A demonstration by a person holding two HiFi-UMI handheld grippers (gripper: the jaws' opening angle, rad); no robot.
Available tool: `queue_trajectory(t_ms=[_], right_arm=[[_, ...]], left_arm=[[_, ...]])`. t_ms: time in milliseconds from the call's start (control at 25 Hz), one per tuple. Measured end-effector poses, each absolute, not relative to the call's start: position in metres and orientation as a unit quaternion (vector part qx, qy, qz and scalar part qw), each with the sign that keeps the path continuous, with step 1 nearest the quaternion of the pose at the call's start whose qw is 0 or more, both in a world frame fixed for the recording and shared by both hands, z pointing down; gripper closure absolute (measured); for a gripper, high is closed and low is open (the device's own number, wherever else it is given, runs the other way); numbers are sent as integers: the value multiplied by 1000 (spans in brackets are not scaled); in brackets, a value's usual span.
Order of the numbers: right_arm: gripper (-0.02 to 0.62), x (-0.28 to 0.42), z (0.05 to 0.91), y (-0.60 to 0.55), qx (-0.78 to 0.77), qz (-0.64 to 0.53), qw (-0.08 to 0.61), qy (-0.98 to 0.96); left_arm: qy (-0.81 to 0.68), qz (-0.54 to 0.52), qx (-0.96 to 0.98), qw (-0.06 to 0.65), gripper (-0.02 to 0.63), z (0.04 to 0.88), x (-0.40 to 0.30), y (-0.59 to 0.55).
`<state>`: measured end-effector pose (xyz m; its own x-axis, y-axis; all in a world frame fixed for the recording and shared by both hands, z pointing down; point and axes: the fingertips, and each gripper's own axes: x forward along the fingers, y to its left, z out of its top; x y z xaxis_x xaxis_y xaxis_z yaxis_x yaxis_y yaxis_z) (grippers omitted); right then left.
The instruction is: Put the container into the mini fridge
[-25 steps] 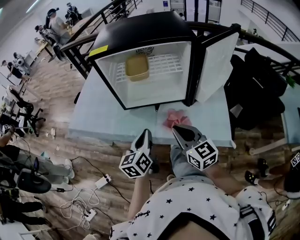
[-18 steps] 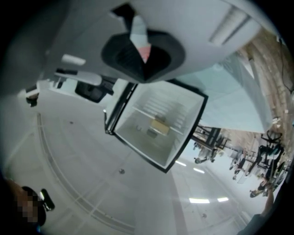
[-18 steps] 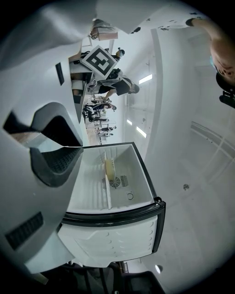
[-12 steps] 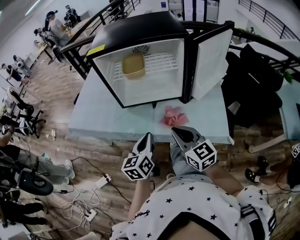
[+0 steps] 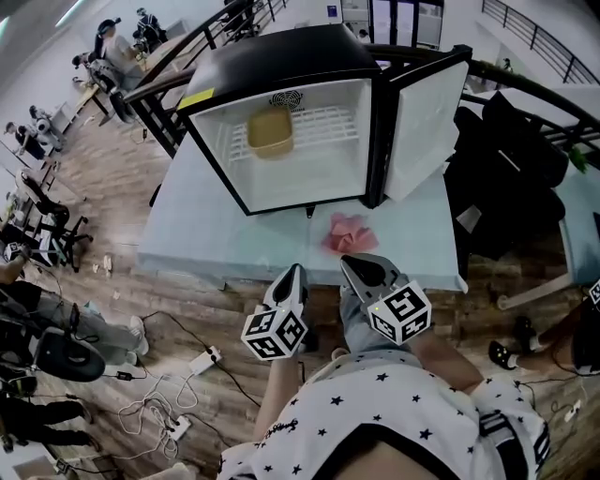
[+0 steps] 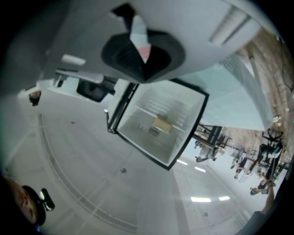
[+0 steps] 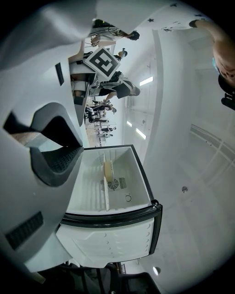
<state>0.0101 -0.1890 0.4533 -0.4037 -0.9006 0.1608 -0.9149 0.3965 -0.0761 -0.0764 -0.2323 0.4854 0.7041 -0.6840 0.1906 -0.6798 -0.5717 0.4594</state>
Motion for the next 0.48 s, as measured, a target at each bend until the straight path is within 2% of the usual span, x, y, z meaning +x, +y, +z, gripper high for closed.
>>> queue_trajectory(t_ms=[480], right_arm=[[575,17,456,-198,549,76,47,-831]], left_arm=[[-388,-5,881,268,601,493,-77,-237]])
